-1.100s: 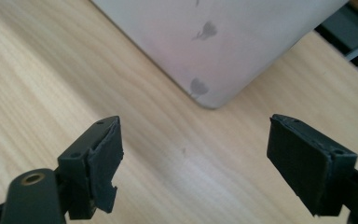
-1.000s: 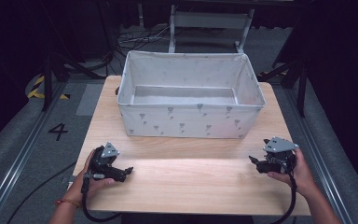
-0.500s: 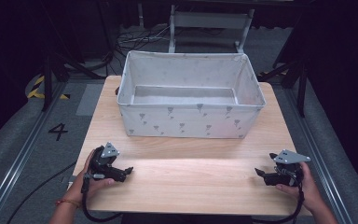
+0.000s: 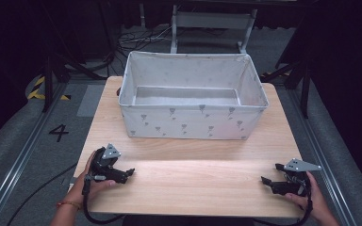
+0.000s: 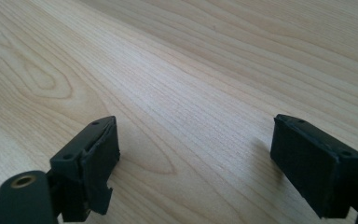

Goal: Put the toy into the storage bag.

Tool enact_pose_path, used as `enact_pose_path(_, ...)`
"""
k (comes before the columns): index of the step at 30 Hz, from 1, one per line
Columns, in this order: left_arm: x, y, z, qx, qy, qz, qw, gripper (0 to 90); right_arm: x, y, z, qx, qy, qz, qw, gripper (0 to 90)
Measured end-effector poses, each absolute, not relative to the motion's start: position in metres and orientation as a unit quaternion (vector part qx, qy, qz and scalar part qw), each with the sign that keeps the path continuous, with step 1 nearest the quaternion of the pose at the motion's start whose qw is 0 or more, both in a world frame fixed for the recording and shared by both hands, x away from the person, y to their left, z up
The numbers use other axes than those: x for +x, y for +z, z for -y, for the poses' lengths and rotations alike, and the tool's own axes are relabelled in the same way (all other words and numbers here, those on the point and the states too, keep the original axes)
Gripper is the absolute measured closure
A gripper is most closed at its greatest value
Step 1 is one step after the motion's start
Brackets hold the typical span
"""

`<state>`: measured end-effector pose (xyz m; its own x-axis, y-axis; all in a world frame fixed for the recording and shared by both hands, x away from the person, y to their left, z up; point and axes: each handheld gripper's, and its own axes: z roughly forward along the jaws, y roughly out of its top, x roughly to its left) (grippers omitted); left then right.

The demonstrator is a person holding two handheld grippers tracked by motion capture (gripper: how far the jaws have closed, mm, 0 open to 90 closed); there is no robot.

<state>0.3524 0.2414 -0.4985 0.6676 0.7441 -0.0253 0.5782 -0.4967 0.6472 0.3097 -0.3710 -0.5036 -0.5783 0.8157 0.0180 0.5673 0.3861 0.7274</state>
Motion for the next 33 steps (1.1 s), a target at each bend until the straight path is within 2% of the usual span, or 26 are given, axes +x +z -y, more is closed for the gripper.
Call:
enact_pose_path(5, 0.3519, -0.4984, -0.2411, 0.854, 0.132, -0.39, 0.319, 0.2, 0.31, -0.5038, 0.3711, 0.428, 0.354, -0.813, 0.175, 13.4)
enact_pose_path(10, 0.3514, -0.4983, -0.241, 0.854, 0.132, -0.391, 0.318, 0.2, 0.3131, -0.5048, 0.372, 0.466, 0.334, -0.798, 0.185, 3.2)
enact_pose_path(33, 0.3513, -0.4984, -0.2408, 0.853, 0.132, -0.393, 0.318, 0.0, 0.3138, -0.5051, 0.3713, 0.475, 0.328, -0.795, 0.186, 0.4)
